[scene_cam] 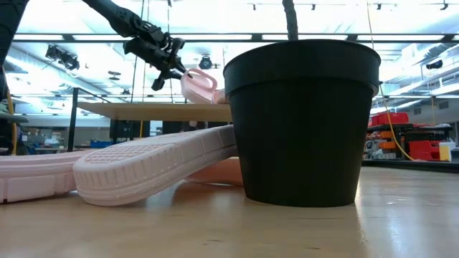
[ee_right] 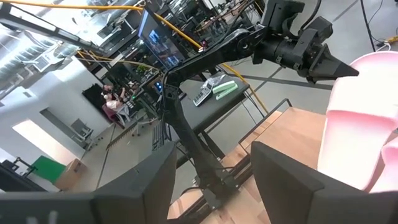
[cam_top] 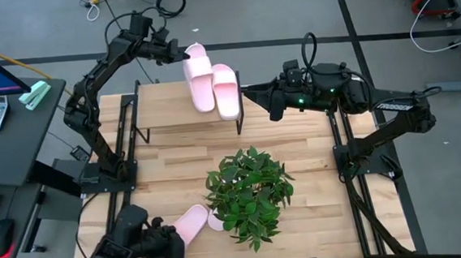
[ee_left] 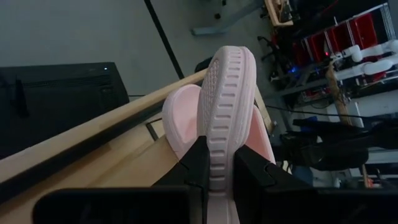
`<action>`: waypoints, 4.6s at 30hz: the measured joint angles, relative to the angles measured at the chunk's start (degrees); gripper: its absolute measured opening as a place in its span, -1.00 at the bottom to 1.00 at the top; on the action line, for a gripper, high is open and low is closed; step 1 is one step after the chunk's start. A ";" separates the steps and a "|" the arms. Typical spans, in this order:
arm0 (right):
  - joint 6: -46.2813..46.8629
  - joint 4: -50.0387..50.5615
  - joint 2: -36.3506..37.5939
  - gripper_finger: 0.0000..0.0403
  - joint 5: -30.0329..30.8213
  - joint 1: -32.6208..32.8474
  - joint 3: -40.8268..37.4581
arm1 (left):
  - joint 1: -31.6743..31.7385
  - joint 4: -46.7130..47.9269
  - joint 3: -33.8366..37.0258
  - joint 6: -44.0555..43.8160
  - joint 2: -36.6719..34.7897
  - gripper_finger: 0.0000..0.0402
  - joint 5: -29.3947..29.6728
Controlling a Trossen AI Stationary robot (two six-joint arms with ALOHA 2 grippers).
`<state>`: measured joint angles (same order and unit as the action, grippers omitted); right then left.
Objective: Pick and place slides into the shelf
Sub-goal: Put the pink slide on the shelf
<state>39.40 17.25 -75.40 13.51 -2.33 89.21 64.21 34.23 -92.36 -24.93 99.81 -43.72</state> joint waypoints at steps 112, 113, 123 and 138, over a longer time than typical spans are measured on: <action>-0.38 5.93 0.02 0.06 3.02 -1.04 -0.02 | -11.76 4.62 0.02 14.30 5.62 0.08 26.81; -0.37 5.93 0.02 0.06 3.04 -1.16 -0.02 | -11.77 4.58 0.02 13.92 5.62 0.08 26.81; 1.61 6.41 0.02 0.06 2.95 -1.79 -0.01 | -12.79 2.97 0.02 12.73 5.62 0.08 26.75; 1.25 7.58 0.02 0.06 4.32 -1.79 -0.01 | -12.24 7.00 0.02 13.25 4.46 -0.07 30.43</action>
<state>40.65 24.83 -75.37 17.83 -4.12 89.20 51.96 41.23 -92.33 -11.68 104.27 -13.29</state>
